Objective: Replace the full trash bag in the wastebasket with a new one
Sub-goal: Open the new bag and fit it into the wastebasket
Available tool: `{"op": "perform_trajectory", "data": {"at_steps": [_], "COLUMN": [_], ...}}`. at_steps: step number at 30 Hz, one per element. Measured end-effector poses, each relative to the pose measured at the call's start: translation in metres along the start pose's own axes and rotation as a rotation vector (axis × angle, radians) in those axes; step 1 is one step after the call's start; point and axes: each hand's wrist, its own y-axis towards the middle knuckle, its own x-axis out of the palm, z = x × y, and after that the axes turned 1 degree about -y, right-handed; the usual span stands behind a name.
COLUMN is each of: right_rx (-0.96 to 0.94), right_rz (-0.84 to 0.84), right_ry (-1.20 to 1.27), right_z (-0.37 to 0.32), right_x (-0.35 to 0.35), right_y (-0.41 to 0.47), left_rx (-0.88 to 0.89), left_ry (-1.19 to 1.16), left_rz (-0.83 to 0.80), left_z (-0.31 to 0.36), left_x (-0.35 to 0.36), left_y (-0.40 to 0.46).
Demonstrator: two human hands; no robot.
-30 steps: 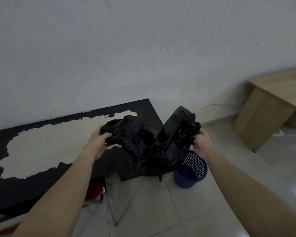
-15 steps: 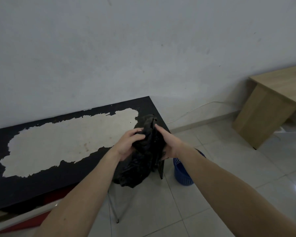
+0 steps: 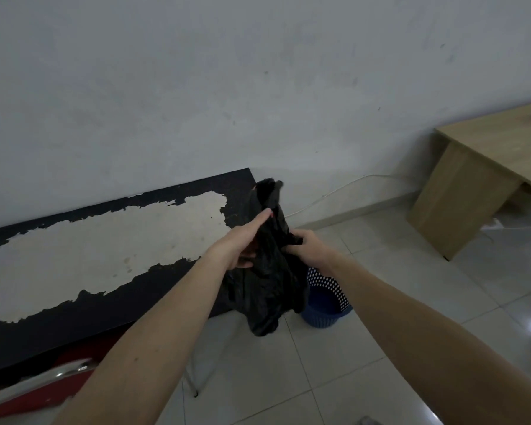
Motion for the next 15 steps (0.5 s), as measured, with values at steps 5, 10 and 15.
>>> {"op": "perform_trajectory", "data": {"at_steps": [5, 10, 15], "right_rx": [0.081, 0.205, 0.205], "right_rz": [-0.112, 0.154, 0.132], "right_ry": [0.118, 0.625, 0.692], "right_z": [0.033, 0.076, 0.092], "right_x": [-0.095, -0.203, -0.269], "right_y": [-0.006, -0.004, 0.006], "left_rx": [0.09, 0.123, 0.053], "left_ry": [-0.066, -0.246, -0.383], "left_rz": [-0.007, 0.05, 0.027], "left_z": [0.025, 0.041, 0.056], "left_x": [0.09, 0.194, 0.271], "left_y": [0.032, 0.069, 0.099]}}
